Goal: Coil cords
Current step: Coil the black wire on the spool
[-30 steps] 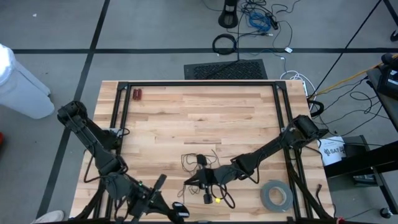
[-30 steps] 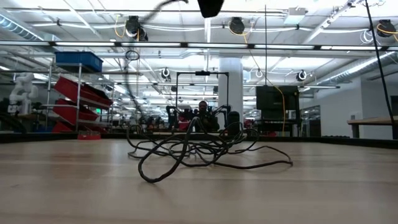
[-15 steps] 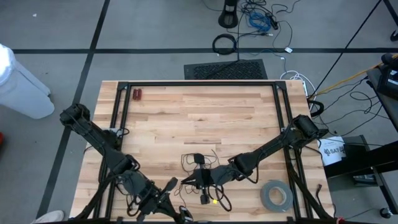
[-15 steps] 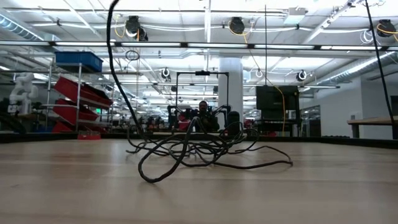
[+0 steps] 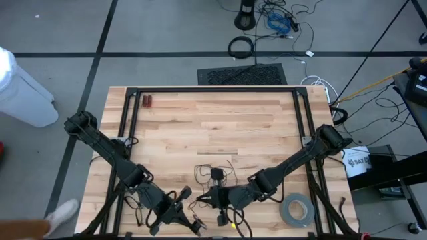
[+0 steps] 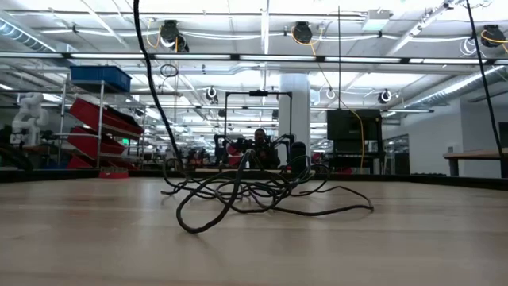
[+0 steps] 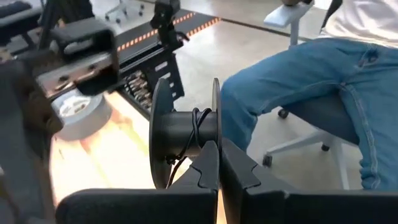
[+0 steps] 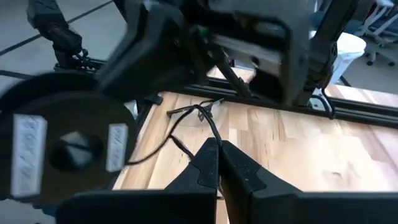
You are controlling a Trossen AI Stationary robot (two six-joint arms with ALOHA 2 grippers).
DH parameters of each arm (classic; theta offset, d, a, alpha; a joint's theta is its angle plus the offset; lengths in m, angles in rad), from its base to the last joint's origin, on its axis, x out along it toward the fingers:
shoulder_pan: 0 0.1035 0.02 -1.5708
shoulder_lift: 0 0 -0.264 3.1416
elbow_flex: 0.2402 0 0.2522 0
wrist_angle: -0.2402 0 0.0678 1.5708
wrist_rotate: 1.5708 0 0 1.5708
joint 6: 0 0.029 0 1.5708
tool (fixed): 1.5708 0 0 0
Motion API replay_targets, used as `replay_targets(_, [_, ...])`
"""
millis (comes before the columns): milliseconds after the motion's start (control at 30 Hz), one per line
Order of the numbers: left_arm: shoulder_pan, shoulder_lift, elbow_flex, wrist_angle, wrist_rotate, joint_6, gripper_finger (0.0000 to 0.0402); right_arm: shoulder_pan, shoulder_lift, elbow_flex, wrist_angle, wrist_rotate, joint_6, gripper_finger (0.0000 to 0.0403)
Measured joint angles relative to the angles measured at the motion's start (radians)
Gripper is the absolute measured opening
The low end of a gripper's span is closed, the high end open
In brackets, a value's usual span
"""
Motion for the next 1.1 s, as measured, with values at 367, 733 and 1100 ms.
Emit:
replay_targets(367, [-0.002,-0.046,0.000,-0.150,-0.171,-0.104,0.0000,0.047,-0.001,0.080,-0.108,0.024,-0.009,0.0000])
replay_targets(733, [-0.026,-0.118,0.000,-0.246,-0.364,-0.128,0.0000,0.083,-0.003,0.098,-0.226,0.082,0.079,0.0000])
replay_targets(1100, [-0.024,-0.139,0.000,-0.264,-0.544,-0.127,0.0000,0.089,0.002,0.096,-0.293,0.127,0.117,0.0000])
